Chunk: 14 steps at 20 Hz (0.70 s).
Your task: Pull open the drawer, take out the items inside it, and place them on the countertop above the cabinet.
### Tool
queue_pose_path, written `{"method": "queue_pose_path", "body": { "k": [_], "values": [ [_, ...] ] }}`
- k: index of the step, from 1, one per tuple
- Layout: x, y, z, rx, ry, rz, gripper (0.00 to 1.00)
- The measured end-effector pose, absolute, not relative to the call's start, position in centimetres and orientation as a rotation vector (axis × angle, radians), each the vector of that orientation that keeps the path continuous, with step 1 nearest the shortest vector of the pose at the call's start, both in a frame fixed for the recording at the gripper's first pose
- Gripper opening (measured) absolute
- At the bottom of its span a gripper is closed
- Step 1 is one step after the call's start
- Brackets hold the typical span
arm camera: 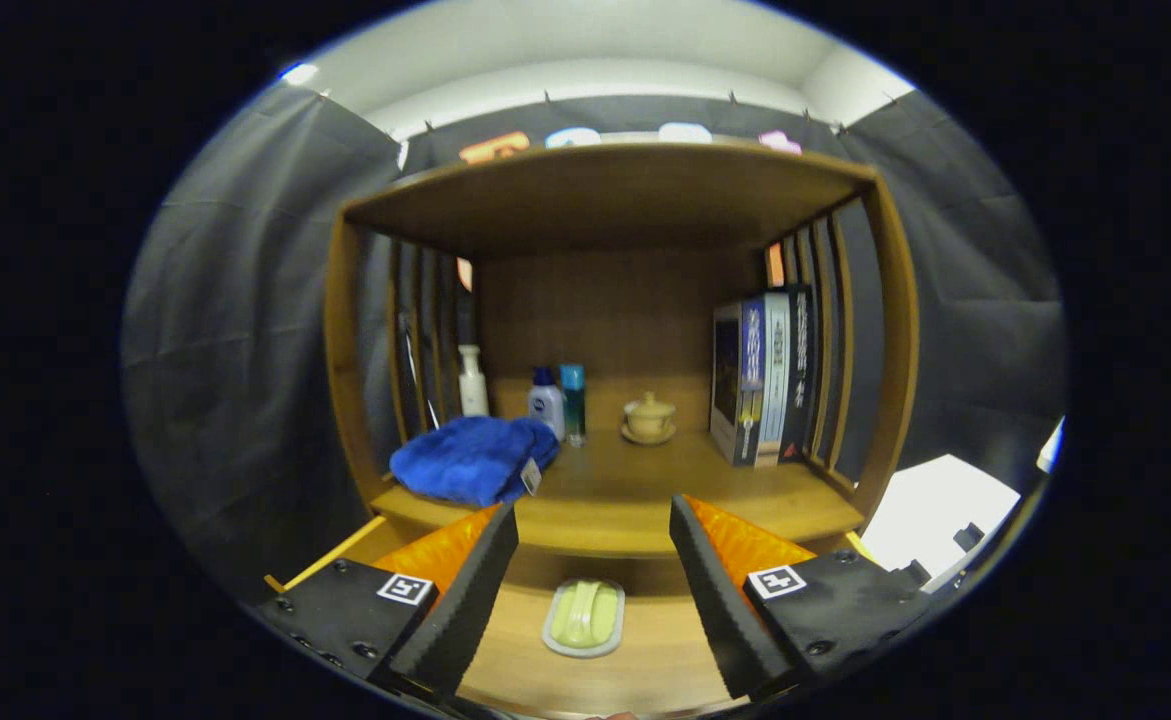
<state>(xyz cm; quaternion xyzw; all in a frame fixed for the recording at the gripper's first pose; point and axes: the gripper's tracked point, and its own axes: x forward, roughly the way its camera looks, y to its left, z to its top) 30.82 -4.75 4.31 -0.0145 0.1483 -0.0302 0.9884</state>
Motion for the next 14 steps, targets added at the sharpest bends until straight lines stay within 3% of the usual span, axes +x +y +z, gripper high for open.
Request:
{"method": "queue_pose_path", "body": {
  "k": [7,14],
  "values": [
    [34.2,-2.7,-6.6,0.024,0.751,-0.062,0.99],
    [35.1,-4.9,-11.7,0.029,0.929,-0.161,0.99]
  ]
}}
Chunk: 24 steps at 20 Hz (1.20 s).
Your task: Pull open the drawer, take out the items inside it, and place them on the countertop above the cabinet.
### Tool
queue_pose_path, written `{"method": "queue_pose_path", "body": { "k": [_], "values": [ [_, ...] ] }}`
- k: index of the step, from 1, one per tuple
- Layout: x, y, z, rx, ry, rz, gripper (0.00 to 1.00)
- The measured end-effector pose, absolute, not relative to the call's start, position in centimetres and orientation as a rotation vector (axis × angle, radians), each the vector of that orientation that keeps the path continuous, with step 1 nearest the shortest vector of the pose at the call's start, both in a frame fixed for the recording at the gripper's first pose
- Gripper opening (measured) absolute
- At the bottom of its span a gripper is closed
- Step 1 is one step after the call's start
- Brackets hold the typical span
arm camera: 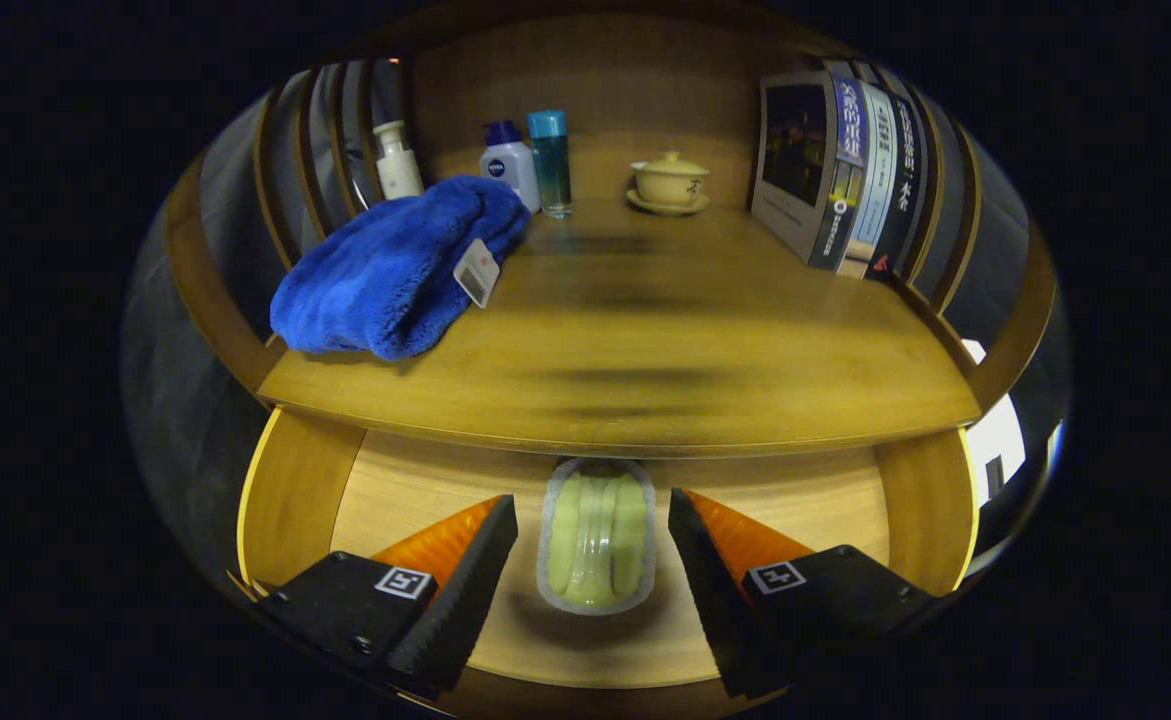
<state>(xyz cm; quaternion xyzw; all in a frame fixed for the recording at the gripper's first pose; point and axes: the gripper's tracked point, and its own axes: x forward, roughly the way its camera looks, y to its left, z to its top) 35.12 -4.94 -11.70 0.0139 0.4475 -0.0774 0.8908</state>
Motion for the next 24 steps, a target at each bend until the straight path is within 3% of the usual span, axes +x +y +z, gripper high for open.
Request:
{"method": "queue_pose_path", "body": {
  "k": [5,8,10,12,13,14,16,24],
  "values": [
    [34.8,-4.8,-13.0,0.052,1.009,-0.162,0.72],
    [34.5,-4.7,-13.8,0.072,1.055,-0.151,0.7],
    [34.5,-4.8,-14.3,0.075,1.072,-0.159,0.63],
    [34.4,-4.5,-14.6,0.083,1.087,-0.155,0.53],
    [34.4,-4.4,-14.7,0.089,1.097,-0.148,0.4],
    [34.4,-4.3,-14.8,0.095,1.102,-0.14,0.33],
    [34.6,-5.4,-14.2,0.066,1.057,-0.181,0.26],
    [32.1,-2.8,-10.3,0.08,1.037,-0.08,0.24]
  ]
}}
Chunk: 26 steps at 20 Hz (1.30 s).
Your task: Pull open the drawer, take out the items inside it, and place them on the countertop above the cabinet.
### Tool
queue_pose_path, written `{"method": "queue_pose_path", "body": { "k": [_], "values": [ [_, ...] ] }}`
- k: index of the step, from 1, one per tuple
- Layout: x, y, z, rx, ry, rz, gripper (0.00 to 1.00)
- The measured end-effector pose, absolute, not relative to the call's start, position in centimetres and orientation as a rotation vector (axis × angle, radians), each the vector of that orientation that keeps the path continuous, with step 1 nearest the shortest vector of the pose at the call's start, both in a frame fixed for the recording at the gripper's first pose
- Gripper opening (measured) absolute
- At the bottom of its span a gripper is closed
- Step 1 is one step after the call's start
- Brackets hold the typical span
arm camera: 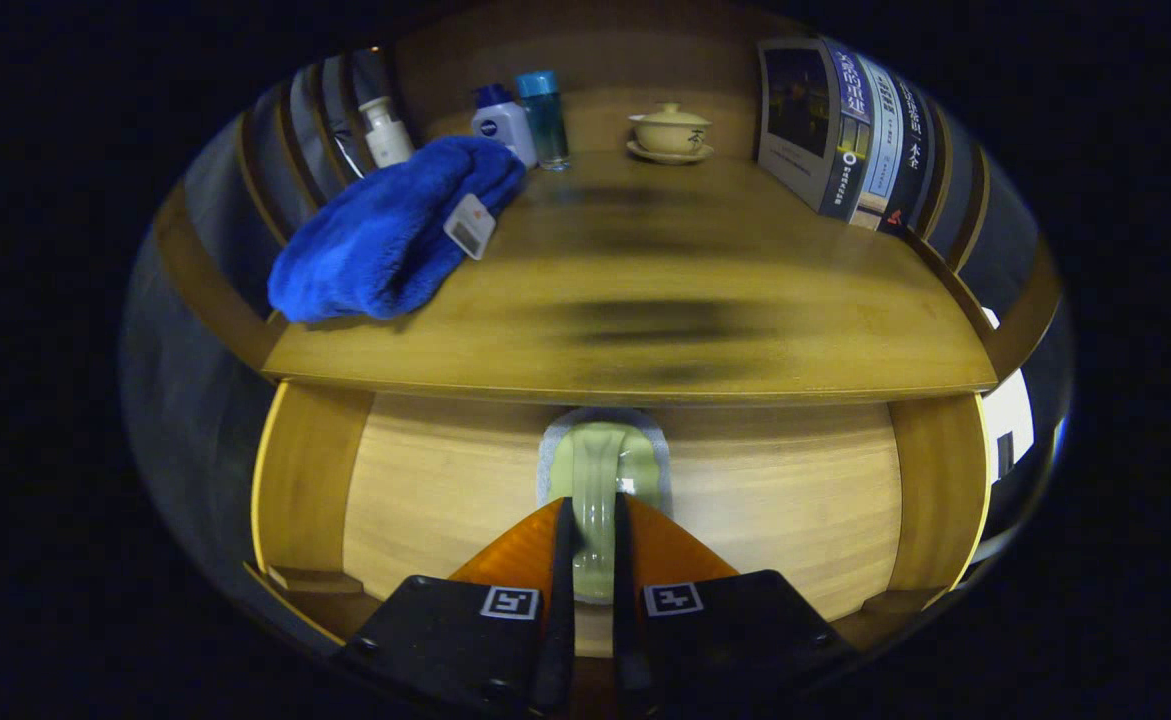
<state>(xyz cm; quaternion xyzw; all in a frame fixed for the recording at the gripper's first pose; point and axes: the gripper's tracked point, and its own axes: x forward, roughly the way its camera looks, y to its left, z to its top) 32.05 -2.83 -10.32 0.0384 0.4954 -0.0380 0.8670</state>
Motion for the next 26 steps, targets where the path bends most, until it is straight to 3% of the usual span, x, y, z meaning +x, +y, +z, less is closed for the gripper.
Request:
{"method": "queue_pose_path", "body": {
  "k": [13,20,26],
  "values": [
    [31.8,-0.7,1.2,0.142,0.839,0.032,0.24],
    [38.3,-2.9,7.5,0.106,0.601,-0.057,0.24],
    [41.6,-6.8,5.7,0.121,0.637,-0.159,0.24]
  ]
}}
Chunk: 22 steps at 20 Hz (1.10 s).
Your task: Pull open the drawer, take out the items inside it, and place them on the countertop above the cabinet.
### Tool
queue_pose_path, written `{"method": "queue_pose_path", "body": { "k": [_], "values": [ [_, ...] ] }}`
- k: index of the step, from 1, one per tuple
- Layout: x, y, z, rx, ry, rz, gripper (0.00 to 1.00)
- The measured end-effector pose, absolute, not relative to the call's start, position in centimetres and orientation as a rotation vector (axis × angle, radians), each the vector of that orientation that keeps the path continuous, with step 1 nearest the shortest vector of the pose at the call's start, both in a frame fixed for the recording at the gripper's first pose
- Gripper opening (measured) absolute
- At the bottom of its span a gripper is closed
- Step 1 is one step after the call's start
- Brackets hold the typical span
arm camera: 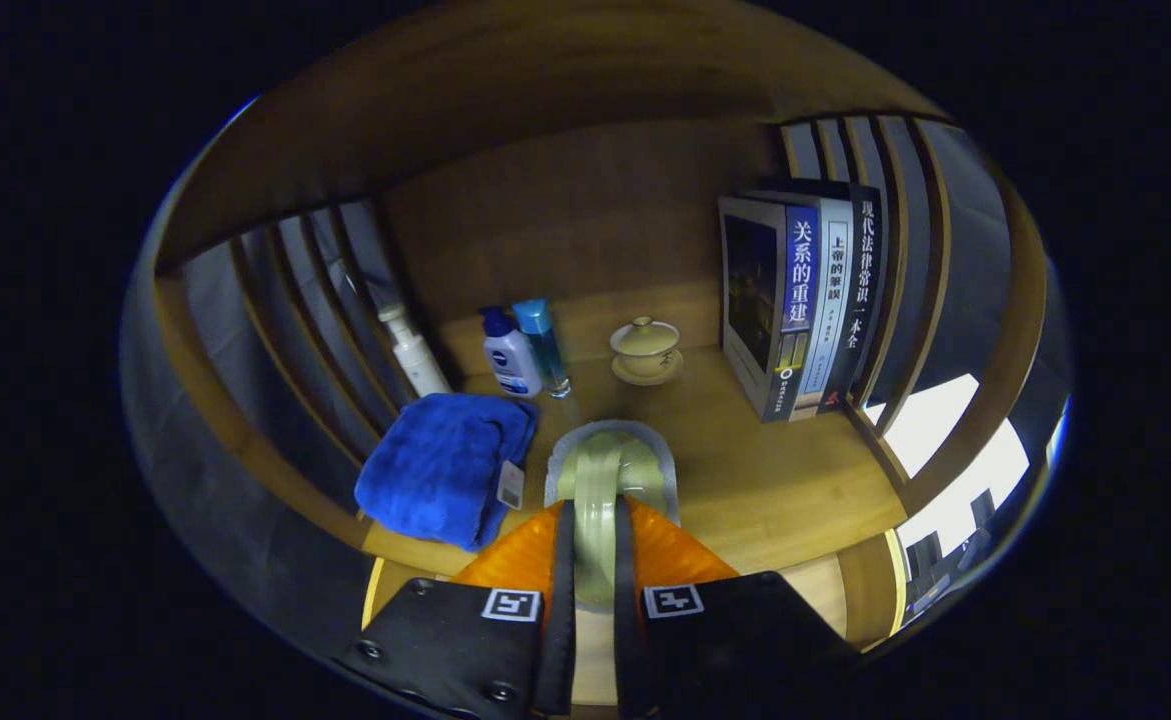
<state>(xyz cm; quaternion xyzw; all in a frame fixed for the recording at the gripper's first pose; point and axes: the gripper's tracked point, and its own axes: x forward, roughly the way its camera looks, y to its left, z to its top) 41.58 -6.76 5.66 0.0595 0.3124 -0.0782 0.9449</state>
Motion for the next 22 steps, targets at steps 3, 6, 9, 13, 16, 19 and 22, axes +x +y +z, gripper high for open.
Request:
{"method": "queue_pose_path", "body": {
  "k": [3,6,9,13,16,19,22],
  "values": [
    [42.8,-8.0,5.2,0.074,0.628,-0.185,0.24],
    [43.4,-8.1,4.5,0.079,0.631,-0.181,0.24],
    [44.0,-8.7,3.9,0.069,0.617,-0.188,0.24],
    [44.4,-9.0,2.6,0.066,0.637,-0.207,0.24],
    [44.8,-9.1,2.4,0.075,0.628,-0.212,0.24],
    [44.8,-10.0,2.4,0.056,0.618,-0.242,0.42],
    [44.1,-10.0,1.8,0.059,0.647,-0.236,0.75]
  ]
}}
